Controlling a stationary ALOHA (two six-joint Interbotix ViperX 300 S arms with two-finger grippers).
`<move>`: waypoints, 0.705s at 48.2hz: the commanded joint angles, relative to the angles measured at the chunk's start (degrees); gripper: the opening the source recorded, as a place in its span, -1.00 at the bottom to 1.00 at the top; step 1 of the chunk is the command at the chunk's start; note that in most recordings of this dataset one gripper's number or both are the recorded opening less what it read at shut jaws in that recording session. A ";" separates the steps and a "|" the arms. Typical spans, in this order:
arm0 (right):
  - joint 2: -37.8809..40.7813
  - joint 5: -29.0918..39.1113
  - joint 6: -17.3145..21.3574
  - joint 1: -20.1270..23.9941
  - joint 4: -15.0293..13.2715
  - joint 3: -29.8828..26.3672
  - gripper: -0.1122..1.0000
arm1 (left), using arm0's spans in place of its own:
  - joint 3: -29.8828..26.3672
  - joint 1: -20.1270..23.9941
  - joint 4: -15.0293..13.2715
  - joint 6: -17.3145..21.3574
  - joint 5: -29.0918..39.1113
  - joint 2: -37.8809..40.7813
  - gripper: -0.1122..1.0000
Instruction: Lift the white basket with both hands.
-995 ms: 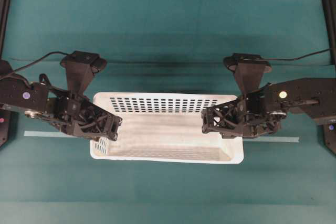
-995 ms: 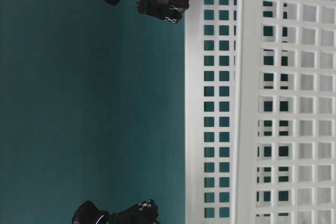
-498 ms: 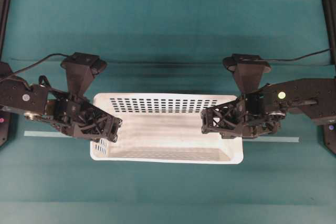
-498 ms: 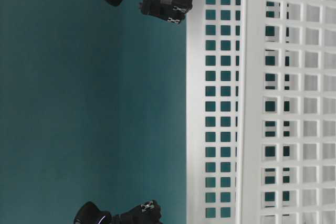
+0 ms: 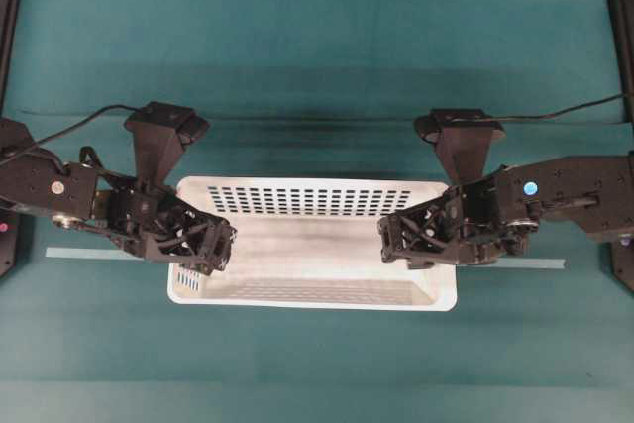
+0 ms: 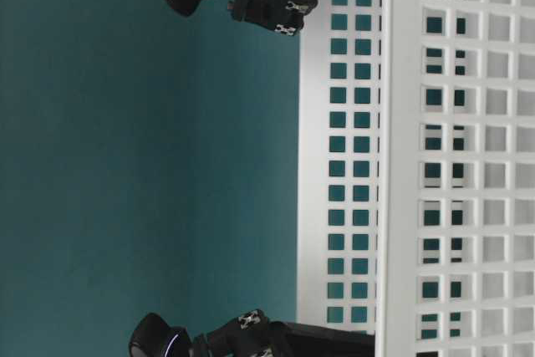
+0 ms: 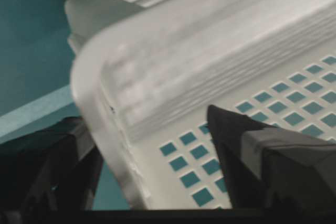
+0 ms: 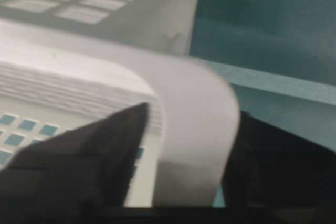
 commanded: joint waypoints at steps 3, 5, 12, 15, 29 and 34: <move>0.18 -0.18 -0.09 -0.35 -1.67 -0.26 0.63 | -0.44 0.09 0.26 0.18 -0.53 -0.44 0.66; 0.18 -0.18 -0.18 -0.44 -1.76 -0.26 0.81 | -0.44 0.09 0.26 0.18 -0.79 -0.44 0.66; -0.18 0.00 -0.53 -0.70 -1.85 -0.35 0.98 | -0.53 0.09 0.26 0.26 -1.41 -0.62 0.66; -0.79 0.09 -0.53 -0.79 -1.85 -0.35 0.97 | -0.44 0.09 0.26 0.35 -1.32 -0.79 0.67; -6.50 3.25 -0.44 -0.79 -1.85 -0.53 0.97 | -0.09 0.00 0.18 0.44 1.05 -5.89 0.74; -9.49 5.19 -0.62 -0.79 -1.93 -0.79 0.97 | 0.00 0.00 0.18 0.44 3.25 -8.61 0.74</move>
